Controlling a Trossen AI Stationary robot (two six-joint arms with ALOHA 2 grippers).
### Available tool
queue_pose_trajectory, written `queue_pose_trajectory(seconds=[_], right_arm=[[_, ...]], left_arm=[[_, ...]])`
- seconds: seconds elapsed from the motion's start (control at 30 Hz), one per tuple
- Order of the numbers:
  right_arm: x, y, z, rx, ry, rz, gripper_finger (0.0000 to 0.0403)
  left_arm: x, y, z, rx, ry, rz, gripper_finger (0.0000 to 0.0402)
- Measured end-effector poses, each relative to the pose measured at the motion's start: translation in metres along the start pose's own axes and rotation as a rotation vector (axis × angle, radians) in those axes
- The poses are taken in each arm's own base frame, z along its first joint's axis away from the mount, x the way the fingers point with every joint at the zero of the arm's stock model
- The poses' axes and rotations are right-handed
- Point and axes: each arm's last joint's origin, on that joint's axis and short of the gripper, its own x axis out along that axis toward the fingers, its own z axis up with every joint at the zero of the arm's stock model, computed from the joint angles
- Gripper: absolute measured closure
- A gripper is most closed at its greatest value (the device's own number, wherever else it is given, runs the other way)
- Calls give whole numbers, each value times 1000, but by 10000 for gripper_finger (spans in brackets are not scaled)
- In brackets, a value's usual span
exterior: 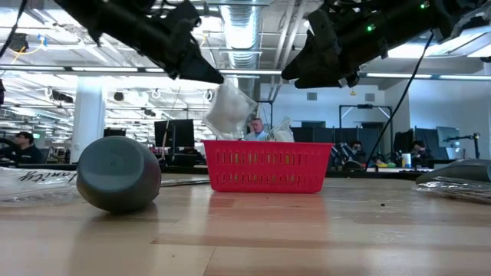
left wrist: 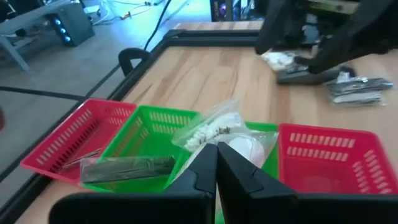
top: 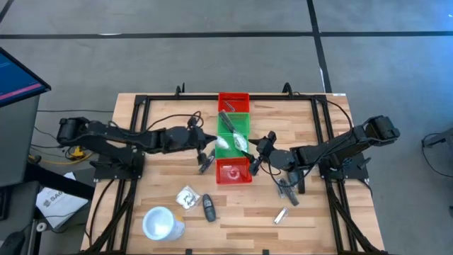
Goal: Pick & Place Travel size toiletries
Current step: Put the white cotton pack into the bottom green bin
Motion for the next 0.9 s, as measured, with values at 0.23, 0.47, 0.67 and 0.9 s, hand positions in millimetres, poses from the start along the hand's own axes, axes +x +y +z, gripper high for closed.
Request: queue_pose_trajectory(seconds=[0.23,0.47,0.67,0.9], right_arm=[[0,0,0,-11,3,0,154],[0,0,-1,-18,10,-3,154],[0,0,-1,-34,11,-3,154],[0,-1,-2,-37,15,-3,154]], left_arm=[[30,-2,4,36,31,-37,401],[51,-7,-3,75,76,-40,401],[69,-14,-7,105,90,-80,401],[88,-20,-8,134,99,-98,401]])
